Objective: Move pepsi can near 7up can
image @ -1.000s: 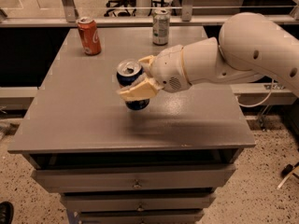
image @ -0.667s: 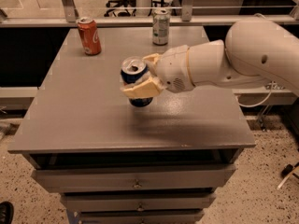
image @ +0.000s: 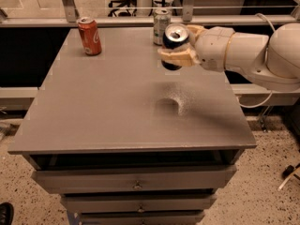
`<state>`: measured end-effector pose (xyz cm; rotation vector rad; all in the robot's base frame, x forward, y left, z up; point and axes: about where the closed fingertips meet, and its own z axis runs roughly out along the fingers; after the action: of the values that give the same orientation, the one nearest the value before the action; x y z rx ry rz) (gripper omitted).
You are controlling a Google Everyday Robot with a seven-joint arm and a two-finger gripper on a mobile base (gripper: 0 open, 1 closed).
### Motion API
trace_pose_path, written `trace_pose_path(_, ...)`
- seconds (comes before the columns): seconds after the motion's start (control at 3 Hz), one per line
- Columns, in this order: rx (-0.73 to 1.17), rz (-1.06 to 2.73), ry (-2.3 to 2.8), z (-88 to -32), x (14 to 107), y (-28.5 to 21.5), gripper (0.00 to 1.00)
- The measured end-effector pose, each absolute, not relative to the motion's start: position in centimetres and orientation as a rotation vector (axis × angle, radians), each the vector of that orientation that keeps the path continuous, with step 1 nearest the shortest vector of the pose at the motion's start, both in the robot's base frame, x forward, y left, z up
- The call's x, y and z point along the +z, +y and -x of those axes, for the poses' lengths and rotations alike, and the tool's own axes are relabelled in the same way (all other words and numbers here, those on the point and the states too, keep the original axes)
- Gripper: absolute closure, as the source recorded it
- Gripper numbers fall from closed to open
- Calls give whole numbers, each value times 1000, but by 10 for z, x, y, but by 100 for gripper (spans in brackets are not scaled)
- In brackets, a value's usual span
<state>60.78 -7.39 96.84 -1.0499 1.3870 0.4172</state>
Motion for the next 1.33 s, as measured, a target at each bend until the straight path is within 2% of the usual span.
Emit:
trace_pose_path(1.0,366,887,1481,-765,969,-128,100)
trace_pose_path(1.33,357,852,1532,-792,955,-140,100)
